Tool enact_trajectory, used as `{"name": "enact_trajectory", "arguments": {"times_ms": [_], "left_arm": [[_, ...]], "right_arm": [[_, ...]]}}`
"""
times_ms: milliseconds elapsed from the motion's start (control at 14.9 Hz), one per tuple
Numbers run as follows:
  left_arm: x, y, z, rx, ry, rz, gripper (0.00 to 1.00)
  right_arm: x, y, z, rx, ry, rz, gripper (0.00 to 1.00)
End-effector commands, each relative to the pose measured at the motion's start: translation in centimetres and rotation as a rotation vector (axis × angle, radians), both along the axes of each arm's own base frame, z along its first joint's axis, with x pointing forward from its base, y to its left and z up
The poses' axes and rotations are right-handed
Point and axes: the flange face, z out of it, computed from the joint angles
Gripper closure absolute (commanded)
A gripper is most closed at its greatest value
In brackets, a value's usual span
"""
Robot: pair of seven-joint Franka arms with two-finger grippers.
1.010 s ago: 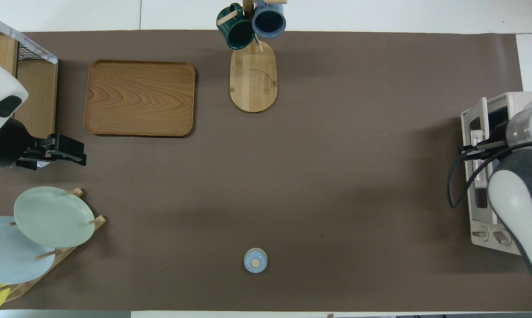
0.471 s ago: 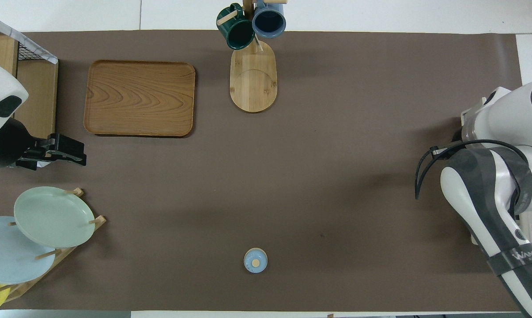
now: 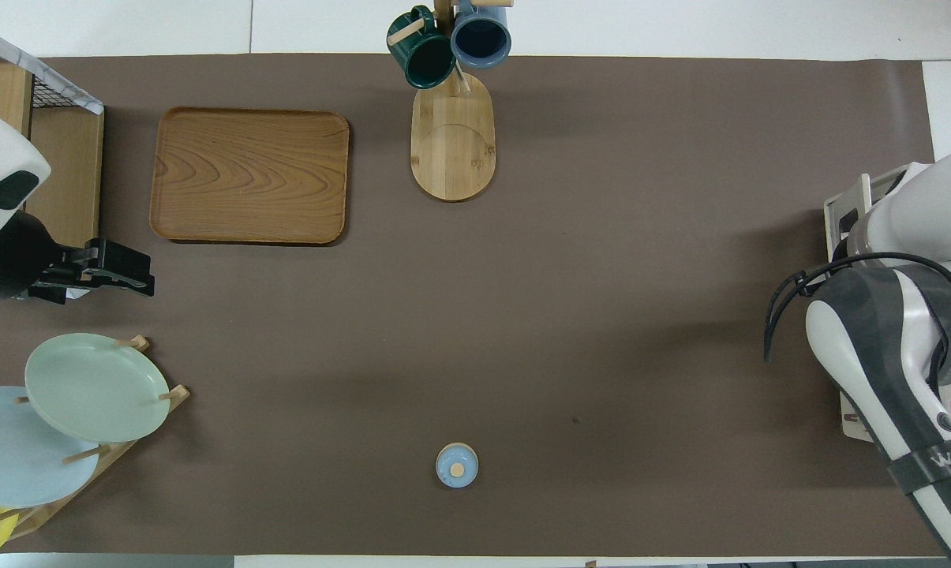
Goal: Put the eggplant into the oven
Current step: 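Push the oven door shut upward with the right gripper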
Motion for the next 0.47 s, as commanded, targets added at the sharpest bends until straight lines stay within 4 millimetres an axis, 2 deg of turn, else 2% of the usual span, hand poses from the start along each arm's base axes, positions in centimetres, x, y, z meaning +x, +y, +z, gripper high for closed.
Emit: {"name": "enact_trajectory", "arguments": {"times_ms": [0,269,404], "left_arm": [[0.0,0.3,0.5,0.017,0.005,-0.009,0.00],[0.0,0.2,0.5,0.017,0.005,-0.009,0.00],[0.0,0.2,0.5,0.017,0.005,-0.009,0.00]], "right_arm": [[-0.6,-2.1,0.8,-0.001,0.025,0.012,1.00],[-0.6,-3.1,1.7,0.001,0.038,0.009,1.00],[-0.4,-3.2,3.1,0.009,0.049,-0.004,0.99]]}}
